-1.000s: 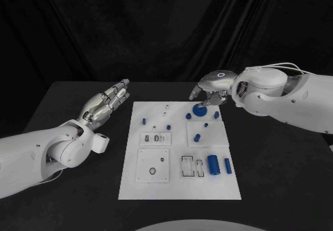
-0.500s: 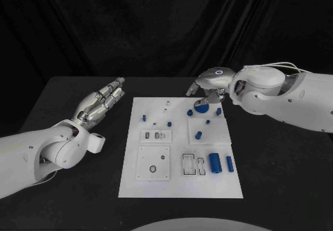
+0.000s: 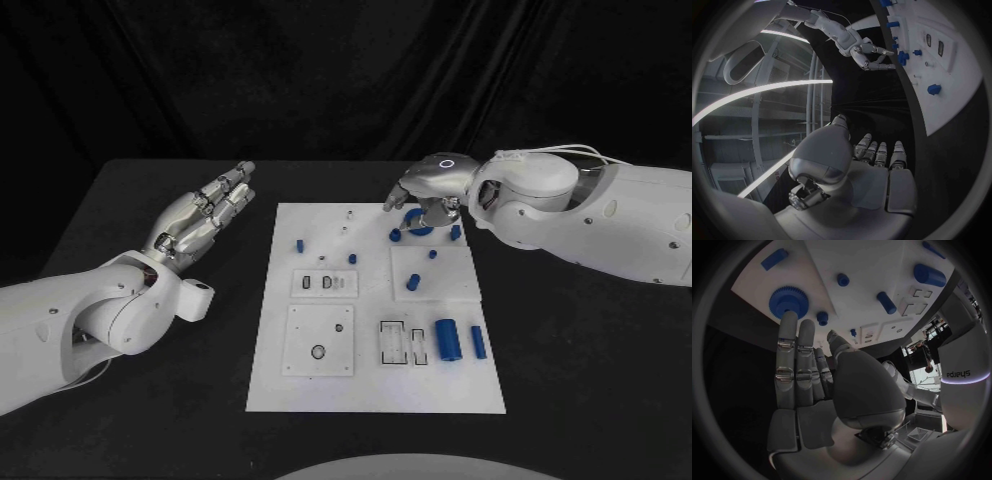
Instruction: Assemble the parts on the task board
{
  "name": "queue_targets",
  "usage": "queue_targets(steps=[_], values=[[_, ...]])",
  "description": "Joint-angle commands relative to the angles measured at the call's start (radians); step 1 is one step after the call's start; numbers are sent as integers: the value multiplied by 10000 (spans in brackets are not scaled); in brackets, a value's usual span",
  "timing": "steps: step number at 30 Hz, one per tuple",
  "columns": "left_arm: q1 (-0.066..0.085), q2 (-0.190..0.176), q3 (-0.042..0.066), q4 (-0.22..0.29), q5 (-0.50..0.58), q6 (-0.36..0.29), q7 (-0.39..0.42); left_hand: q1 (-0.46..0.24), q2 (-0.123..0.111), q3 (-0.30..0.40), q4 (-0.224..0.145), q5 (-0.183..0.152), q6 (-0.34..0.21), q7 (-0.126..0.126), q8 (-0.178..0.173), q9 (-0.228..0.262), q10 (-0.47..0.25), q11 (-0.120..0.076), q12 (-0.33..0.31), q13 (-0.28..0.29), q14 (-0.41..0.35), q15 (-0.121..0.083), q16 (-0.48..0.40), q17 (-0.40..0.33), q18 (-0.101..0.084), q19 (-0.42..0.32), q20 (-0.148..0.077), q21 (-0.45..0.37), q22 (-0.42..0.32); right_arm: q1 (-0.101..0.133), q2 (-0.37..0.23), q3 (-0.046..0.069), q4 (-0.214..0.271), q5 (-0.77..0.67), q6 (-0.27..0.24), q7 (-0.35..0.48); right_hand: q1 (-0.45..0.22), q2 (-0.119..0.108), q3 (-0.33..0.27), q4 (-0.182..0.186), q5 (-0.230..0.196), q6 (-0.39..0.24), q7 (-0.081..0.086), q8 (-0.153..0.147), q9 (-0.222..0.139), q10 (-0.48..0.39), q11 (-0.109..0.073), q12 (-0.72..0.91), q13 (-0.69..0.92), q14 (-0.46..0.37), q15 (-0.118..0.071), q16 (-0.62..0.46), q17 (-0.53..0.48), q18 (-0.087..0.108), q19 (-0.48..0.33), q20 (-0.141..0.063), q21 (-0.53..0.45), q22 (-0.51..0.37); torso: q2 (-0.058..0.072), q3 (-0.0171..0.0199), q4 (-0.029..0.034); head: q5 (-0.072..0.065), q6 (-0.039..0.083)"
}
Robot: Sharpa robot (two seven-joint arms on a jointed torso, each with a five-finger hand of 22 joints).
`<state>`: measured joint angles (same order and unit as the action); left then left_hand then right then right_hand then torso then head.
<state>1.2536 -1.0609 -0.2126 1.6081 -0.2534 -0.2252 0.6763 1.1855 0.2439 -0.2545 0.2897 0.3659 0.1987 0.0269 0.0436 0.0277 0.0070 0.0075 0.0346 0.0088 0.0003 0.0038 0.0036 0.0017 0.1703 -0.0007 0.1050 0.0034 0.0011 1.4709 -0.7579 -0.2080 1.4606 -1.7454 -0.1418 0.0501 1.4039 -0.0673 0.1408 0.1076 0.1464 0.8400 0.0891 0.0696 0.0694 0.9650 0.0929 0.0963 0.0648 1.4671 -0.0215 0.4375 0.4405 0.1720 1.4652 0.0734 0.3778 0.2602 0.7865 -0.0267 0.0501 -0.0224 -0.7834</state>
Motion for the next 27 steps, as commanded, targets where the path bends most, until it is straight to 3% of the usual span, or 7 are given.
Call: queue_targets(steps=[1,10,14,21,27], values=[[39,-9,12,48,-42,23,2507,70,19,30,4,39,58,-17,18,14,25,71,20,3,-3,-33,-36,-17,5,7,-62,-34,-11,-89,45,7,-53,-96,188,83,59,-50,85,-2,55,119,2,51,1,-13,31,-66,-12,318,-33,73,59,55,16,-21,74,70,10,3,-18,22,-10],[46,16,12,7,-42,145,2470,69,29,32,5,41,57,-13,14,13,24,79,16,2,-3,-23,-36,-17,-6,7,-59,-34,-11,-314,201,7,-249,-97,362,33,169,-53,194,-116,221,277,73,50,-5,15,13,-200,-7,227,-59,264,230,62,-125,-35,295,320,-2,12,-13,2,-86],[47,33,12,-30,-42,184,2466,69,39,36,5,43,50,-12,10,12,21,87,9,1,-3,-14,-36,-17,-12,7,-55,-34,-11,-487,338,7,-442,-257,270,14,277,-47,368,-267,581,498,140,76,9,162,12,-248,2,126,-58,413,372,65,-315,-51,547,619,1,20,-21,0,-133],[48,74,12,-84,-42,290,2466,70,48,40,2,51,53,-15,7,12,23,97,15,3,-3,-4,-36,-17,-20,7,-52,-34,-11,-792,574,7,-801,-481,48,8,300,-70,472,-331,700,601,136,74,10,255,-11,-254,7,126,-89,522,452,69,-392,-68,714,803,4,25,8,39,-173],[47,82,11,-125,-42,374,2419,83,65,50,-6,77,31,-26,-5,8,23,121,9,2,-3,17,-36,-17,-34,7,-43,-34,-11,-951,745,7,-1043,-523,-209,127,409,-47,819,-452,875,944,180,140,46,474,-12,-240,5,33,-78,670,571,63,-608,-75,1010,1151,5,14,-10,69,-210]])
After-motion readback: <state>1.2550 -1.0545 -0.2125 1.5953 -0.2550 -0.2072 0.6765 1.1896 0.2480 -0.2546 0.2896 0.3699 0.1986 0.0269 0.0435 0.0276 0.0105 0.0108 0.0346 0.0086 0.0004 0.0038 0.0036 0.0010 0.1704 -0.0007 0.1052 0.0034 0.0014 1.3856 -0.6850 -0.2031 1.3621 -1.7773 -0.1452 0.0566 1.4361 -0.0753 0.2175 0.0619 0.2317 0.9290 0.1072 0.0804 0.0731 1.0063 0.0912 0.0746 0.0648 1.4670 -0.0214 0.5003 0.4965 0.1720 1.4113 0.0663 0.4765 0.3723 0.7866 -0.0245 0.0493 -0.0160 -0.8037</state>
